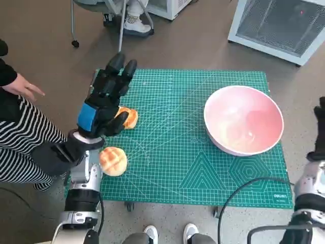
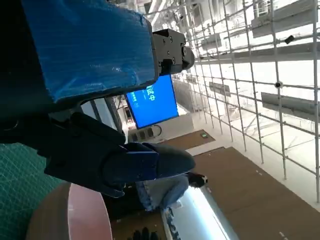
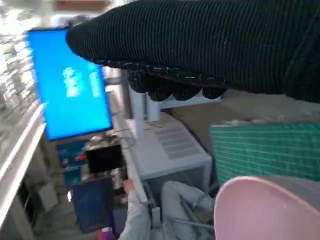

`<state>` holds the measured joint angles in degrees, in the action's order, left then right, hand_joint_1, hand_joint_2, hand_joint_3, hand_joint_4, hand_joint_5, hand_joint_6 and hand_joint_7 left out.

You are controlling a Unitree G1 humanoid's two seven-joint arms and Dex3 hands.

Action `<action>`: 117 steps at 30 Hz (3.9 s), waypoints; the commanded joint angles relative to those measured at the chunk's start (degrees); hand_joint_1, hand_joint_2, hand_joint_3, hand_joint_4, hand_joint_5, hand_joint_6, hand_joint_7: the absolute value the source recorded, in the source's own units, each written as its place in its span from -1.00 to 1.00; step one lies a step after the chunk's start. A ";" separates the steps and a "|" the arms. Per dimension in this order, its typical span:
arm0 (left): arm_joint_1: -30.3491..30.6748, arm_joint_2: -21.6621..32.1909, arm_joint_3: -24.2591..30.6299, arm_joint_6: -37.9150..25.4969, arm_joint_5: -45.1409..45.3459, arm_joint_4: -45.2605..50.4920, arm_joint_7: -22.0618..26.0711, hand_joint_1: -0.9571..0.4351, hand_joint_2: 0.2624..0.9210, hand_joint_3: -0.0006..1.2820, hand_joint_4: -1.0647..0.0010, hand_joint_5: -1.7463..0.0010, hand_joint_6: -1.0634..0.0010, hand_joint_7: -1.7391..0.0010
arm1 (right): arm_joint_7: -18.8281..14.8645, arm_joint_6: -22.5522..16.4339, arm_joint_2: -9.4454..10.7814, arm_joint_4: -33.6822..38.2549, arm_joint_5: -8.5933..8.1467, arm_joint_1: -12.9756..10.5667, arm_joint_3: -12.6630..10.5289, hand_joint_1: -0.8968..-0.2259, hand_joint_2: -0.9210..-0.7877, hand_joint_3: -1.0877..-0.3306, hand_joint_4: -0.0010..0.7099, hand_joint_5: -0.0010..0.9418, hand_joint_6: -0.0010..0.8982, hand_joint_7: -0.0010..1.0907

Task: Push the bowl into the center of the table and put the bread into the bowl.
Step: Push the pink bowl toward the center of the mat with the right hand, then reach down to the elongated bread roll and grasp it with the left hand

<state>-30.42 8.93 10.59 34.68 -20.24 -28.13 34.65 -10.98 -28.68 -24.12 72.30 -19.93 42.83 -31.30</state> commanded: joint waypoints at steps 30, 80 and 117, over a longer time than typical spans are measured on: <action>7.61 4.87 1.77 -7.98 -1.10 11.21 -2.55 -0.81 1.00 -0.21 0.84 1.00 0.98 0.73 | 2.68 6.35 9.35 3.26 7.71 6.60 7.95 -0.39 -1.00 -0.51 -0.72 -0.99 -0.69 -0.43; 9.70 4.01 1.20 -8.07 0.04 12.56 -4.94 -0.82 1.00 -0.25 0.79 0.99 0.93 0.70 | 0.93 9.96 20.86 3.68 7.46 9.67 5.16 -0.35 -1.00 -0.48 -0.71 -1.00 -0.60 -0.61; -1.11 -0.04 -1.80 -2.57 -0.79 3.24 0.36 -0.74 1.00 -0.30 0.82 1.00 0.98 0.69 | -16.81 -12.79 17.84 -27.08 5.90 -0.37 13.67 -0.53 -1.00 -0.28 -0.71 -0.95 -0.52 -0.63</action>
<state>-29.11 9.13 9.07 30.75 -20.65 -23.42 33.87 -26.59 -40.67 -6.45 49.30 -13.92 45.89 -19.46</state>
